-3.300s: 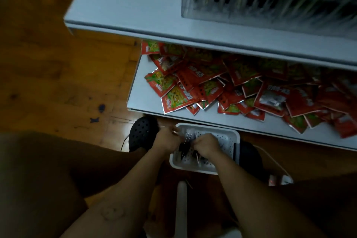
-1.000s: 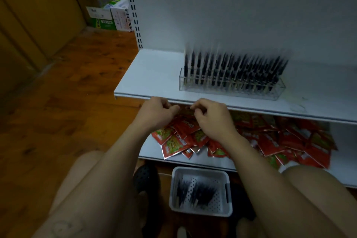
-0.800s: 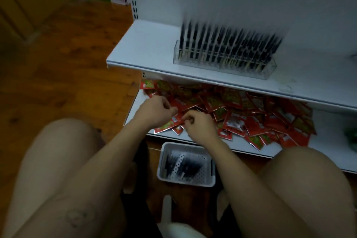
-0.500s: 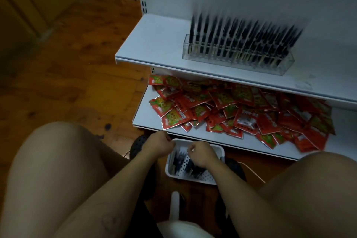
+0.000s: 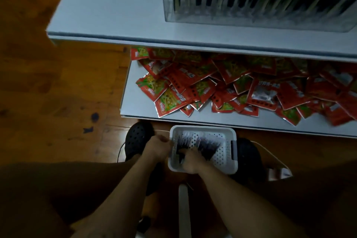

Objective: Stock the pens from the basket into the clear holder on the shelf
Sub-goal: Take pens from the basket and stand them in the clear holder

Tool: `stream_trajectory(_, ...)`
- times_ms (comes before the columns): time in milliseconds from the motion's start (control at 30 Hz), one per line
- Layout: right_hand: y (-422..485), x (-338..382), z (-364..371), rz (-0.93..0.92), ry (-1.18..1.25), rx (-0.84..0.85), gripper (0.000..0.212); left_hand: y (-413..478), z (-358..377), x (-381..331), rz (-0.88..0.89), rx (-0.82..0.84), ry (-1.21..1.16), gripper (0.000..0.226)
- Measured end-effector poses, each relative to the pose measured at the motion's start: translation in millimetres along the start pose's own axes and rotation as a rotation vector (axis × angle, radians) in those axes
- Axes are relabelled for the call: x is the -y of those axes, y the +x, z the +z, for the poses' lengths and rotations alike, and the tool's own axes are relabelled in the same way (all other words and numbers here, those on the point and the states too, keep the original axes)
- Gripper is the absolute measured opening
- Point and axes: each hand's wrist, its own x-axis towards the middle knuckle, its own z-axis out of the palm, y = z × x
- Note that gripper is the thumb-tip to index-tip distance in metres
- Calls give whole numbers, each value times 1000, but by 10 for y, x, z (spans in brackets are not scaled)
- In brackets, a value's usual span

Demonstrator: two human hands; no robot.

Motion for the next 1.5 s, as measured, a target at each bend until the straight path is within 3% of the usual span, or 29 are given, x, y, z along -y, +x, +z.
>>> stream_trajectory(200,577,57,278,73,73,72,71,342,119,158,-89,53,-95,19)
stream_trajectory(367,620,97,297,108,171,-14,33,433,54,228,-141,25,-126,8)
stream_trajectory(533,317,107,50,156,230,-209,18,309,-12,107,-52,11,-107,20)
stream_trajectory(633,74,89,-79,117,295,-233,22,119,-37,-44,9,-11,-123,19)
stream_trajectory(700,-119,114,-155,86,370,-238,13,-28,-67,-162,68,-37,-136,17)
stream_trajectory(867,-707,247,-386,-89,625,-292,32,-529,-219,-470,248,-81,-81,18)
stream_trajectory(1067,-1392,406,-797,-335,610,-539,4,-1093,-538,-826,450,-226,30,11)
stream_trajectory(1200,-1844,497,-1104,-459,547,-727,34,-1440,-819,-1090,574,-316,-4,13)
stream_trajectory(1267,-2137,594,-1305,-534,488,-811,30,-1599,-967,-1228,630,-358,-41,14)
stream_trajectory(1333,-2391,709,-1523,-597,447,-881,9,-1734,-1103,-1361,680,-408,-58,14)
stream_trajectory(1433,-2691,897,-1840,-705,441,-1004,62,-1844,-1272,-1505,732,-454,-74,17)
stream_trajectory(1500,-2868,1025,-2052,-795,413,-1114,74,-1832,-1359,-1574,747,-472,-114,23)
